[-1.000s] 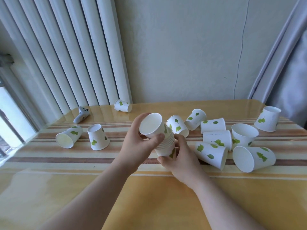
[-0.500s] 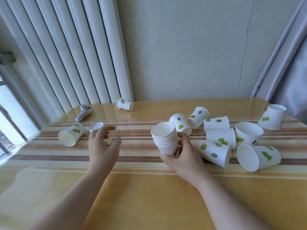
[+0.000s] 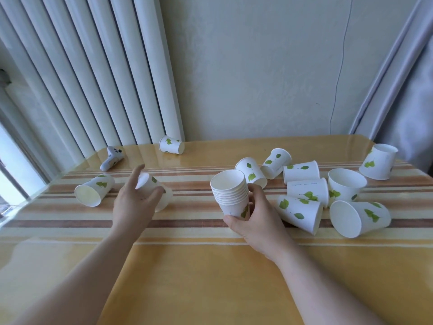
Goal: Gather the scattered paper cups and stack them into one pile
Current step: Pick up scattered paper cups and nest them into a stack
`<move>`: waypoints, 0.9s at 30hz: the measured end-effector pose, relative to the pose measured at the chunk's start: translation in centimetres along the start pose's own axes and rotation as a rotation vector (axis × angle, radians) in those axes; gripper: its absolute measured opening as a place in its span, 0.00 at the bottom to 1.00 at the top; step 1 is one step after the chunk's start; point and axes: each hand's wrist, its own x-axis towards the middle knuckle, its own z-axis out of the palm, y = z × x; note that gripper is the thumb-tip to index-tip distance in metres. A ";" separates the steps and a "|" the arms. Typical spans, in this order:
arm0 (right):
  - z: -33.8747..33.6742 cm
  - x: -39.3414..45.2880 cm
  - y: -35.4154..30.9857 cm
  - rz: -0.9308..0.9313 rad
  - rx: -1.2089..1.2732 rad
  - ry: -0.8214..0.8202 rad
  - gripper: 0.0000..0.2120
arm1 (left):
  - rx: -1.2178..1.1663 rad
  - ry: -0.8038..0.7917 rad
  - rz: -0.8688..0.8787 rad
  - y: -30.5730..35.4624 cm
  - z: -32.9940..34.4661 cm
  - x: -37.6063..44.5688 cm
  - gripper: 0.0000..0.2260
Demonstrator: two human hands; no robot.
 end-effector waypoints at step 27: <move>0.0 0.0 0.1 -0.006 0.016 -0.016 0.31 | -0.468 -0.352 0.264 10.3 4.7 -5.6 0.38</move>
